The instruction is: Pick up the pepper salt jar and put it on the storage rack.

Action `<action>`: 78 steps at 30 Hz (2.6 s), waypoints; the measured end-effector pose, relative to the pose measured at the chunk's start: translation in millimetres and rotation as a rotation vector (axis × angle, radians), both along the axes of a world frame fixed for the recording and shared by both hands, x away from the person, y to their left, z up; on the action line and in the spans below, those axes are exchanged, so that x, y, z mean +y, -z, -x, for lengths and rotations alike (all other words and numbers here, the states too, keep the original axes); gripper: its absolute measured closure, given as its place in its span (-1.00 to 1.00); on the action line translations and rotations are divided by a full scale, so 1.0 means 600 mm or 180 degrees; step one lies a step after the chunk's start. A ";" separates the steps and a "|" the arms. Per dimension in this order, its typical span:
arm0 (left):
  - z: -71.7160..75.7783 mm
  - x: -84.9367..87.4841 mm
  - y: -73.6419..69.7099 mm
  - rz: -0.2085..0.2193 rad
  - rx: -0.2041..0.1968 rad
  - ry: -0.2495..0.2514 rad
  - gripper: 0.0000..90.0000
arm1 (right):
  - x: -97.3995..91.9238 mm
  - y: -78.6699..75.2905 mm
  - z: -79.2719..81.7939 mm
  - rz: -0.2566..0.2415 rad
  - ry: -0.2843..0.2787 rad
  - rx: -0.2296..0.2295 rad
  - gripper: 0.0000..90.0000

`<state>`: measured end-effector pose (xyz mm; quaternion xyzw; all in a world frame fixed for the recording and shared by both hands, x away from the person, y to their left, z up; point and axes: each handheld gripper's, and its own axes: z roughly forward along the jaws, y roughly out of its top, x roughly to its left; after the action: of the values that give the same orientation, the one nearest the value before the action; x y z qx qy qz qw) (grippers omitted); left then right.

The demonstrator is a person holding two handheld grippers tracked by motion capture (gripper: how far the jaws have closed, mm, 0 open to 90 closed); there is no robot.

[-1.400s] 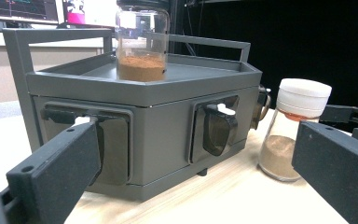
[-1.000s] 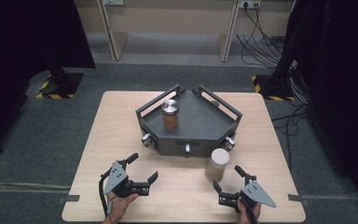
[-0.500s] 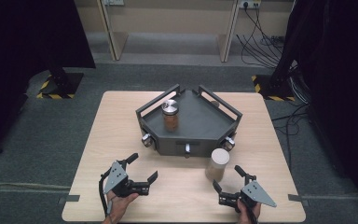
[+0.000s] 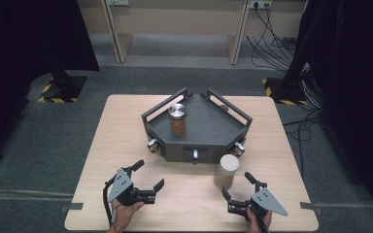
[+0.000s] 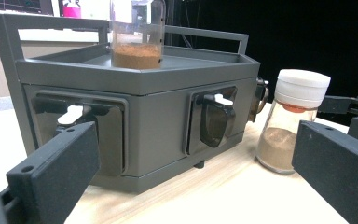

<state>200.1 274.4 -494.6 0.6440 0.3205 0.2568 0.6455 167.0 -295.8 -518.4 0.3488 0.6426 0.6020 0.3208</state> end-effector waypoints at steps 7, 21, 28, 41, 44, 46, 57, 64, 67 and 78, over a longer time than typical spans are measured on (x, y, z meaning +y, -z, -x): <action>-0.001 0.003 0.002 0.0019 0.0020 0.0007 -1.00 | 0.002 0.000 0.000 0.0017 0.0001 -0.0004 -0.99; -0.002 0.003 0.005 0.0022 0.0052 0.0008 -1.00 | 0.003 0.001 0.001 -0.0016 0.0062 0.0021 -0.98; -0.002 0.002 0.006 0.0024 0.0061 0.0011 -1.00 | 0.004 0.001 -0.001 -0.0029 0.0057 0.0033 -0.98; -0.002 0.003 0.006 0.0030 0.0064 0.0008 -1.00 | 0.010 0.004 -0.005 -0.0093 0.0108 0.0012 -0.98; -0.002 0.002 0.006 0.0030 0.0068 0.0009 -1.00 | 0.012 0.005 -0.007 -0.0085 0.0111 -0.0020 -0.98; -0.003 0.002 0.006 0.0027 0.0074 0.0009 -1.00 | 0.014 0.004 -0.009 -0.0078 0.0116 -0.0023 -0.99; -0.004 0.000 0.007 0.0020 0.0090 0.0015 -1.00 | 0.024 0.003 -0.035 -0.0010 0.0115 -0.0046 -0.97; -0.005 0.000 0.008 0.0009 0.0102 0.0015 -1.00 | 0.030 0.001 -0.054 0.0026 0.0066 -0.0027 -0.81; -0.004 0.000 0.008 0.0006 0.0101 0.0010 -1.00 | 0.031 0.001 -0.060 0.0027 0.0039 -0.0014 -0.74; -0.004 0.000 0.008 0.0012 0.0106 0.0008 -1.00 | 0.035 -0.001 -0.070 0.0067 0.0016 0.0002 -0.45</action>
<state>202.7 274.5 -499.7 0.6474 0.3308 0.2446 0.6416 209.1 -274.7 -517.8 0.3473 0.6482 0.5942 0.3258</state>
